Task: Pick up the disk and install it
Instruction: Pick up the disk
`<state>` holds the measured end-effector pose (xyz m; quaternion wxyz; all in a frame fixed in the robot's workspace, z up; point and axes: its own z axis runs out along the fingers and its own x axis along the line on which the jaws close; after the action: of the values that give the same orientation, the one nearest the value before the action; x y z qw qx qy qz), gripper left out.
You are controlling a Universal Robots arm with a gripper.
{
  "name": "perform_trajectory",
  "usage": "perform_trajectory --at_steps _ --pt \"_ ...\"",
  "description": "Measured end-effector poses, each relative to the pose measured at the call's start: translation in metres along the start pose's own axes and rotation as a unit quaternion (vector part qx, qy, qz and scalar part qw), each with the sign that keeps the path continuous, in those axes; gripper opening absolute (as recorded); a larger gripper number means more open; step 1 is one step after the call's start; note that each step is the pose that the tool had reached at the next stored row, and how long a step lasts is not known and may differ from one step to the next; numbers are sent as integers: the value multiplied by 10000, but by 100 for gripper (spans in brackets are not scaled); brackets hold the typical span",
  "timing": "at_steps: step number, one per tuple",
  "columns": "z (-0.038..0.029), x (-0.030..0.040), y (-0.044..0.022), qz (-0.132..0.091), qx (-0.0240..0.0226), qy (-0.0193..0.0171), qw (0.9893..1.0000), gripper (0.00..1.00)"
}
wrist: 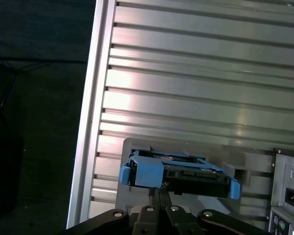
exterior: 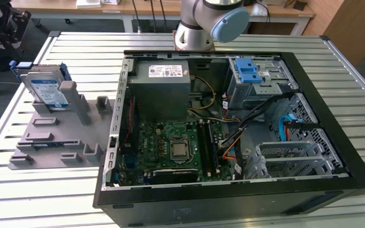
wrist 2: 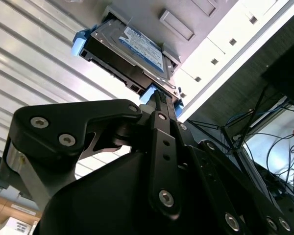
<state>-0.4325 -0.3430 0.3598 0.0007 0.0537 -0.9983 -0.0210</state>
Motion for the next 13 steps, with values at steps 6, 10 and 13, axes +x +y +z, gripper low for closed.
perform_trajectory --at_steps 6,10,13 --pt "0 0 0 -118 0 5 9999 11" --pt "0 0 1 -168 0 7 9999 11" --pt "0 0 1 -196 0 8 9998 11"
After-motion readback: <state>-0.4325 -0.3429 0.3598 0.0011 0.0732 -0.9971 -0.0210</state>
